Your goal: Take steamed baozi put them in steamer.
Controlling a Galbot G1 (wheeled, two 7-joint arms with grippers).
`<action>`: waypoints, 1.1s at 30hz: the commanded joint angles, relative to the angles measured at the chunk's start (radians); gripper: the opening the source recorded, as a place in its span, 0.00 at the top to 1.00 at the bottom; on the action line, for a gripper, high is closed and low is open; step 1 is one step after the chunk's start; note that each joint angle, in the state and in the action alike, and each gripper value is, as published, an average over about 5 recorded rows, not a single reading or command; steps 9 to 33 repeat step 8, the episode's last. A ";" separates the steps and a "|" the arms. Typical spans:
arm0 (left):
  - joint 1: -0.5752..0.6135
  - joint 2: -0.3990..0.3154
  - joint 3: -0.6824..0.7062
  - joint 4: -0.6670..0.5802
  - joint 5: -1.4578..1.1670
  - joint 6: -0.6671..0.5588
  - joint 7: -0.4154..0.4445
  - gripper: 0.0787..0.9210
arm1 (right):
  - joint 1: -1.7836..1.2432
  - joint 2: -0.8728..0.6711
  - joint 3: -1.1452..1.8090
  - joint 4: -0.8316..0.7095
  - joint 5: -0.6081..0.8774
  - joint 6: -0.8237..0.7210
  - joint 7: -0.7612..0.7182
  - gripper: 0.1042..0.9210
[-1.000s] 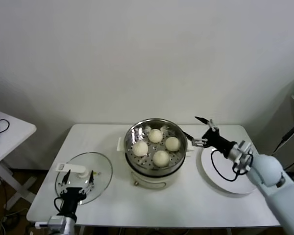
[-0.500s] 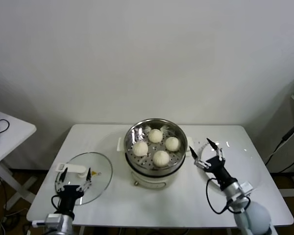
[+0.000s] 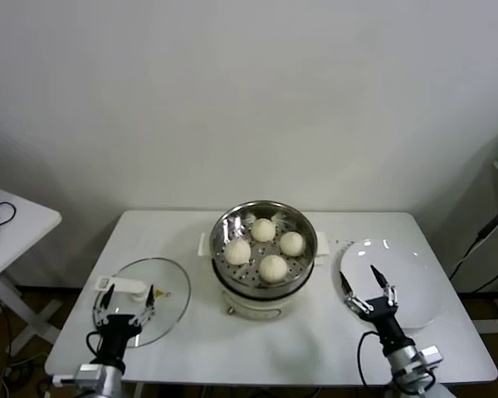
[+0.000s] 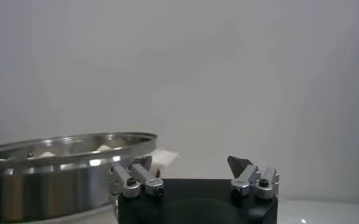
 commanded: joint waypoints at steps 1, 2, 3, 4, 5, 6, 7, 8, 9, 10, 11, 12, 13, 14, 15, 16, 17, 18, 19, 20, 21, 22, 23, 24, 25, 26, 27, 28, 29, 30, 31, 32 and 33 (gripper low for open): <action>0.013 0.004 -0.007 0.009 0.007 -0.033 0.044 0.12 | -0.036 0.006 0.045 -0.014 0.034 0.008 0.008 0.12; 0.016 0.005 -0.008 0.011 0.009 -0.041 0.051 0.12 | -0.032 0.002 0.044 -0.014 0.034 0.005 0.008 0.12; 0.018 0.006 -0.010 0.013 0.011 -0.048 0.057 0.12 | -0.028 -0.003 0.042 -0.014 0.034 0.001 0.009 0.12; 0.020 0.006 -0.010 0.015 0.012 -0.054 0.061 0.12 | -0.024 -0.007 0.040 -0.015 0.033 -0.002 0.010 0.12; 0.020 0.006 -0.011 0.017 0.011 -0.058 0.063 0.12 | -0.021 -0.011 0.037 -0.015 0.033 -0.004 0.011 0.12; 0.021 0.007 -0.011 0.020 0.008 -0.061 0.063 0.12 | -0.017 -0.016 0.033 -0.016 0.033 -0.008 0.012 0.12; 0.021 0.007 -0.011 0.021 0.007 -0.062 0.063 0.12 | -0.016 -0.018 0.032 -0.017 0.032 -0.009 0.012 0.12; 0.021 0.007 -0.011 0.022 0.005 -0.062 0.063 0.12 | -0.014 -0.020 0.030 -0.017 0.032 -0.010 0.012 0.12; 0.021 0.007 -0.011 0.022 0.005 -0.062 0.063 0.12 | -0.014 -0.020 0.030 -0.017 0.032 -0.010 0.012 0.12; 0.021 0.007 -0.011 0.022 0.005 -0.062 0.063 0.12 | -0.014 -0.020 0.030 -0.017 0.032 -0.010 0.012 0.12; 0.021 0.007 -0.011 0.022 0.005 -0.062 0.063 0.12 | -0.014 -0.020 0.030 -0.017 0.032 -0.010 0.012 0.12; 0.021 0.007 -0.011 0.022 0.005 -0.062 0.063 0.12 | -0.014 -0.020 0.030 -0.017 0.032 -0.010 0.012 0.12; 0.021 0.007 -0.011 0.022 0.005 -0.062 0.063 0.12 | -0.014 -0.020 0.030 -0.017 0.032 -0.010 0.012 0.12; 0.021 0.007 -0.011 0.022 0.005 -0.062 0.063 0.12 | -0.014 -0.020 0.030 -0.017 0.032 -0.010 0.012 0.12; 0.021 0.007 -0.011 0.022 0.005 -0.062 0.063 0.12 | -0.014 -0.020 0.030 -0.017 0.032 -0.010 0.012 0.12; 0.021 0.007 -0.011 0.022 0.005 -0.062 0.063 0.12 | -0.014 -0.020 0.030 -0.017 0.032 -0.010 0.012 0.12; 0.021 0.007 -0.011 0.022 0.005 -0.062 0.063 0.12 | -0.014 -0.020 0.030 -0.017 0.032 -0.010 0.012 0.12; 0.021 0.007 -0.011 0.022 0.005 -0.062 0.063 0.12 | -0.014 -0.020 0.030 -0.017 0.032 -0.010 0.012 0.12; 0.021 0.007 -0.011 0.022 0.005 -0.062 0.063 0.12 | -0.014 -0.020 0.030 -0.017 0.032 -0.010 0.012 0.12; 0.021 0.007 -0.011 0.022 0.005 -0.062 0.063 0.12 | -0.014 -0.020 0.030 -0.017 0.032 -0.010 0.012 0.12; 0.021 0.007 -0.011 0.022 0.005 -0.062 0.063 0.12 | -0.014 -0.020 0.030 -0.017 0.032 -0.010 0.012 0.12; 0.021 0.007 -0.011 0.022 0.005 -0.062 0.063 0.12 | -0.014 -0.020 0.030 -0.017 0.032 -0.010 0.012 0.12; 0.021 0.007 -0.011 0.022 0.005 -0.062 0.063 0.12 | -0.014 -0.020 0.030 -0.017 0.032 -0.010 0.012 0.12; 0.021 0.007 -0.011 0.022 0.005 -0.062 0.063 0.12 | -0.014 -0.020 0.030 -0.017 0.032 -0.010 0.012 0.12; 0.021 0.007 -0.011 0.022 0.005 -0.062 0.063 0.12 | -0.014 -0.020 0.030 -0.017 0.032 -0.010 0.012 0.12; 0.021 0.007 -0.011 0.022 0.005 -0.062 0.063 0.12 | -0.014 -0.020 0.030 -0.017 0.032 -0.010 0.012 0.12; 0.021 0.007 -0.011 0.022 0.005 -0.062 0.063 0.12 | -0.014 -0.020 0.030 -0.017 0.032 -0.010 0.012 0.12; 0.021 0.007 -0.011 0.022 0.005 -0.062 0.063 0.12 | -0.014 -0.020 0.030 -0.017 0.032 -0.010 0.012 0.12; 0.021 0.007 -0.011 0.022 0.005 -0.062 0.063 0.12 | -0.014 -0.020 0.030 -0.017 0.032 -0.010 0.012 0.12; 0.021 0.007 -0.011 0.022 0.005 -0.062 0.063 0.12 | -0.014 -0.020 0.030 -0.017 0.032 -0.010 0.012 0.12; 0.021 0.007 -0.011 0.022 0.005 -0.062 0.063 0.12 | -0.014 -0.020 0.030 -0.017 0.032 -0.010 0.012 0.12; 0.021 0.007 -0.011 0.022 0.005 -0.062 0.063 0.12 | -0.014 -0.020 0.030 -0.017 0.032 -0.010 0.012 0.12; 0.021 0.007 -0.011 0.022 0.005 -0.062 0.063 0.12 | -0.014 -0.020 0.030 -0.017 0.032 -0.010 0.012 0.12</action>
